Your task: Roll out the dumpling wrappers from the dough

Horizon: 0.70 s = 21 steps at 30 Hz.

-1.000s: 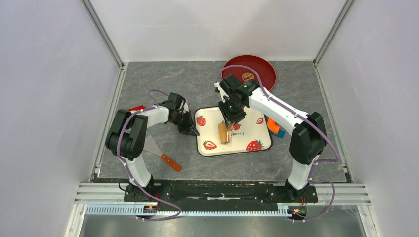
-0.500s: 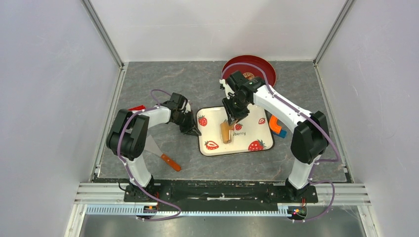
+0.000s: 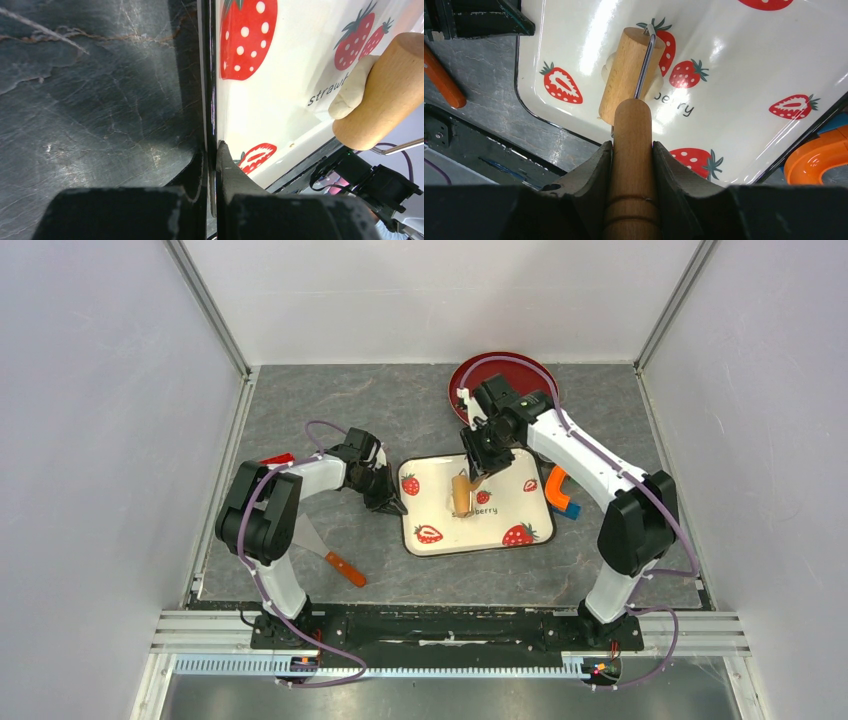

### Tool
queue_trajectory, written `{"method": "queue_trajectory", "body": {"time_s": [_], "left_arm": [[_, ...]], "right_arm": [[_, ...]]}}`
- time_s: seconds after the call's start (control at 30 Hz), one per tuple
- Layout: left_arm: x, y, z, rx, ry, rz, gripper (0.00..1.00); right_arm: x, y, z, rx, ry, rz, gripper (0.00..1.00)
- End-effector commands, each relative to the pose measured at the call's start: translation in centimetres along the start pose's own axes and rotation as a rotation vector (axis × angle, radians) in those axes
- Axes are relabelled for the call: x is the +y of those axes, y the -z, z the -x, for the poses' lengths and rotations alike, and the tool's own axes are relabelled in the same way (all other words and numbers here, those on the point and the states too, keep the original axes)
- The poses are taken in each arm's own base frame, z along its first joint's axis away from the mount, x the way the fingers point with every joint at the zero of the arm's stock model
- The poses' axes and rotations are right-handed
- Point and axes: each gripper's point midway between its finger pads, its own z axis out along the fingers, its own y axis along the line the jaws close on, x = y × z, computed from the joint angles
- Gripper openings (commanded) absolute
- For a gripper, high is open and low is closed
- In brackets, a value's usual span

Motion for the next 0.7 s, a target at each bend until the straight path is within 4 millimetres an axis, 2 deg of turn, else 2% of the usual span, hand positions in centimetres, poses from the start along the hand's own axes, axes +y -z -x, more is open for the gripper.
{"method": "queue_trajectory", "body": {"time_s": [0.0,0.27,0.4,0.43,0.53,0.6,0.67], "left_arm": [[4.5,-1.5,-2.0,0.036,-0.02,0.199,0.02],[4.6,-1.1,-1.7,0.026,-0.028,0.217,0.02],[4.5,-0.2,-0.8,-0.003,-0.058,0.245,0.02],[4.2,0.2,-0.5,-0.016,-0.068,0.249,0.07],[2.9,1.6,0.7,-0.067,-0.117,0.246,0.32],[1.7,2.4,1.5,-0.097,-0.154,0.236,0.42],[0.4,2.9,2.0,-0.116,-0.187,0.214,0.45]], "right_arm": [[0.4,2.6,1.9,-0.108,0.031,0.022,0.0],[-0.8,1.9,0.8,-0.077,0.036,-0.001,0.0],[-0.8,1.4,0.5,-0.074,0.033,0.007,0.0],[-0.8,1.3,0.4,-0.073,0.032,0.013,0.0],[-0.4,1.0,0.2,-0.081,0.027,0.034,0.0],[-0.3,0.6,-0.1,-0.083,0.023,0.049,0.0],[-0.3,0.3,-0.5,-0.082,0.018,0.058,0.0]]}}
